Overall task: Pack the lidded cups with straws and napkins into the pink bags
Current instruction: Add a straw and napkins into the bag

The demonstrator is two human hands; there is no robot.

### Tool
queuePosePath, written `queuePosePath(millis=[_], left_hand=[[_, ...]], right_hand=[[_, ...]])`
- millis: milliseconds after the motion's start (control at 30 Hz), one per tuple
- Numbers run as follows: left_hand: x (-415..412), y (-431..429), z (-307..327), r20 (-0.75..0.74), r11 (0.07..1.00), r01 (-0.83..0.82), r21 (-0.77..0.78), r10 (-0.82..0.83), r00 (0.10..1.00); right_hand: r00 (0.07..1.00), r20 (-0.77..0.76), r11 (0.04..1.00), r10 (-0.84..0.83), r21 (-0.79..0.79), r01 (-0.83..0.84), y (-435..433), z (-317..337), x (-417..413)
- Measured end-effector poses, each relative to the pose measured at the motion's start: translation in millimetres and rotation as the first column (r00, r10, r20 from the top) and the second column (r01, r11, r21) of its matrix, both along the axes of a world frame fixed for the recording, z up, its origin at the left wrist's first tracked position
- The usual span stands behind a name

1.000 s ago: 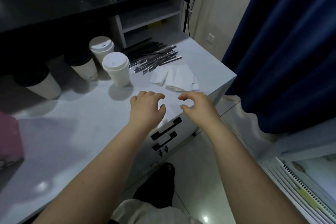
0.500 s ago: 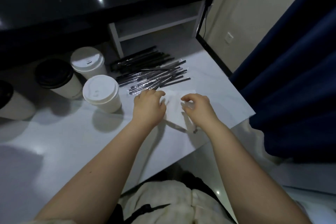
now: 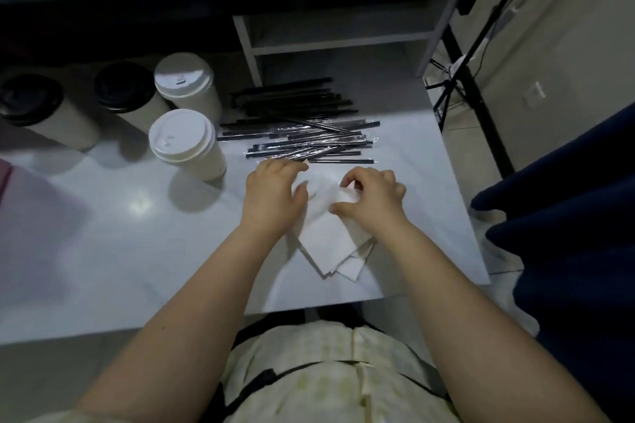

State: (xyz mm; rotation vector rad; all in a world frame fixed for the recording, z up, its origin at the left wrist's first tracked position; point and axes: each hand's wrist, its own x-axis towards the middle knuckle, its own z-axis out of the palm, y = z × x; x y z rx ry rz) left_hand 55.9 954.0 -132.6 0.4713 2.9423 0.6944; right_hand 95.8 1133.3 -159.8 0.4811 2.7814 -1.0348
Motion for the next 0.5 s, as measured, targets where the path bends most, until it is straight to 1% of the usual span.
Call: queuePosePath(millis=[100, 167, 300, 333, 367, 433, 500], left_hand=[[10.8, 4.3, 2.6, -0.025, 0.999, -0.047, 0.000, 0.047, 0.999], [17.1, 5.9, 4.3, -0.046, 0.997, -0.081, 0.006, 0.081, 0.996], [25.7, 6.7, 7.1, -0.071, 0.993, -0.121, -0.005, 0.120, 0.990], [26.7, 6.3, 7.8, -0.068, 0.992, -0.128, -0.009, 0.127, 0.990], [27.5, 6.0, 8.7, -0.067, 0.991, -0.135, -0.014, 0.133, 0.989], [28.3, 6.2, 10.1, -0.074, 0.989, -0.143, -0.023, 0.141, 0.987], [28.6, 7.5, 11.9, -0.084, 0.990, -0.141, -0.024, 0.139, 0.987]], right_hand=[[0.996, -0.086, 0.998, 0.040, -0.052, -0.045, -1.1, -1.1, 3.0], [0.995, -0.084, 0.994, 0.046, -0.095, -0.054, -2.6, -0.7, 4.5], [0.998, -0.059, 0.974, -0.002, -0.228, -0.011, -2.0, 1.2, 5.7], [0.999, -0.046, 0.971, -0.008, -0.238, -0.003, -1.0, 2.9, 4.6], [1.000, -0.021, 0.977, -0.005, -0.214, 0.001, 0.5, 4.8, 3.0], [0.999, 0.048, 0.993, 0.013, -0.114, -0.007, 3.9, 7.6, 0.3], [0.992, 0.126, 0.995, 0.013, -0.095, -0.001, 6.7, 9.6, -0.2]])
